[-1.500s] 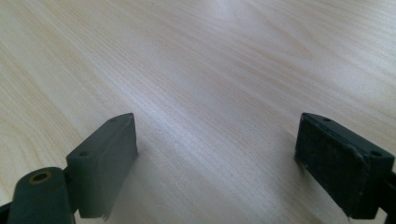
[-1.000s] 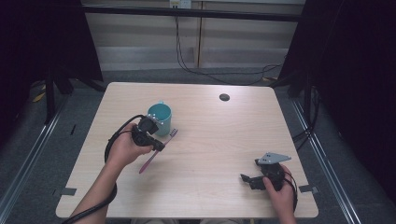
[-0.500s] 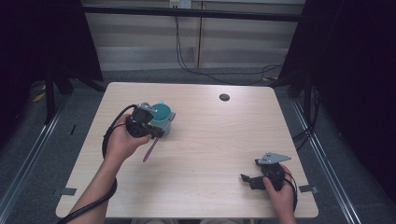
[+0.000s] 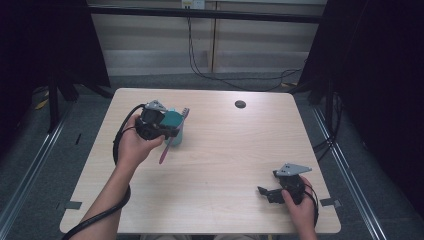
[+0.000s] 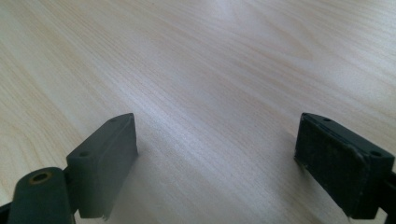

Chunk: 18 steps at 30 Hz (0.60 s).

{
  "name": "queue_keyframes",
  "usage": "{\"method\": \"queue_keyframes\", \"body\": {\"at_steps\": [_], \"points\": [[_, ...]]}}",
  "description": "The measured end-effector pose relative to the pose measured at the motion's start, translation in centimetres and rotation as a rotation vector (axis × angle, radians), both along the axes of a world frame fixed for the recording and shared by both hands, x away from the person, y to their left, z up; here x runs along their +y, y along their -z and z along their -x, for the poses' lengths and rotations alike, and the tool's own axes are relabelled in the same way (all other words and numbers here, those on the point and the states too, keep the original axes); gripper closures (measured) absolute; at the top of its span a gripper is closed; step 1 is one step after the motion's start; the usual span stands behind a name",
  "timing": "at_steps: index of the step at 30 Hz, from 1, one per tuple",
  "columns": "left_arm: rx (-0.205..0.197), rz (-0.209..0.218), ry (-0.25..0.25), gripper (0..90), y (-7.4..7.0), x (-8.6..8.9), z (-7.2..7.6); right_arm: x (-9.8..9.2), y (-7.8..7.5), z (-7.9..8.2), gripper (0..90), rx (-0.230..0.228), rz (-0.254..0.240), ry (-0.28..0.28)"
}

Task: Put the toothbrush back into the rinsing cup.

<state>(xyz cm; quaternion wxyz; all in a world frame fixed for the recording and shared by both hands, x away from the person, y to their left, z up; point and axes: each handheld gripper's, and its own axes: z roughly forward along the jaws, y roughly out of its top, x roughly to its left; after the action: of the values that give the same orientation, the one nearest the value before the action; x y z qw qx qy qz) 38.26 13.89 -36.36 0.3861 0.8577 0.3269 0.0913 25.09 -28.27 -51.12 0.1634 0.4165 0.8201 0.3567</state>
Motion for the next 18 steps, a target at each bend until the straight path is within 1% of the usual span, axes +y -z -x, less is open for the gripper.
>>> {"method": "queue_keyframes", "body": {"at_steps": [3, 4, 8, 11, 12, 13, 14, 15, 16, 17, 18], "points": [[-0.004, 0.007, -0.003, 80.8, -0.1, -0.1, -0.2, 0.0, 0.0, 0.0, 12.6, 0.0, 0.0, 0.0], [0.002, 0.015, 0.0, 80.7, -0.1, -0.2, -0.3, 0.0, 0.0, 0.0, 12.5, 0.0, 0.0, 0.0], [-0.007, 0.015, -0.002, 80.8, -0.2, -0.5, -0.5, 0.0, 0.0, 0.0, 12.5, 0.0, 0.0, 0.0], [-0.018, 0.014, -0.004, 80.7, -0.4, -0.7, -0.6, 0.0, 0.0, 0.0, 12.5, 0.0, 0.0, -0.001], [-0.03, 0.019, -0.005, 80.8, -0.6, -0.9, -0.7, 0.0, 0.0, 0.0, 12.4, 0.0, 0.0, -0.001], [-0.03, 0.019, -0.005, 80.8, -0.6, -0.9, -0.7, 0.0, 0.0, 0.0, 12.4, 0.0, 0.0, -0.001], [-0.039, 0.024, -0.014, 80.8, -0.8, -1.0, -0.9, 0.0, 0.0, 0.0, 12.4, 0.0, 0.0, -0.001], [-0.039, 0.024, -0.014, 80.8, -0.8, -1.0, -0.9, 0.0, 0.0, 0.0, 12.4, 0.0, 0.0, -0.001], [-0.047, 0.036, -0.021, 80.8, -1.0, -1.1, -1.1, 0.0, 0.0, 0.0, 12.4, 0.0, 0.0, -0.001], [-0.047, 0.036, -0.021, 80.8, -1.0, -1.1, -1.1, 0.0, 0.0, 0.0, 12.4, 0.0, 0.0, -0.001], [-0.057, 0.044, -0.034, 80.8, -1.2, -1.2, -1.2, 0.0, 0.0, 0.0, 12.4, 0.001, 0.0, 0.0]]}}
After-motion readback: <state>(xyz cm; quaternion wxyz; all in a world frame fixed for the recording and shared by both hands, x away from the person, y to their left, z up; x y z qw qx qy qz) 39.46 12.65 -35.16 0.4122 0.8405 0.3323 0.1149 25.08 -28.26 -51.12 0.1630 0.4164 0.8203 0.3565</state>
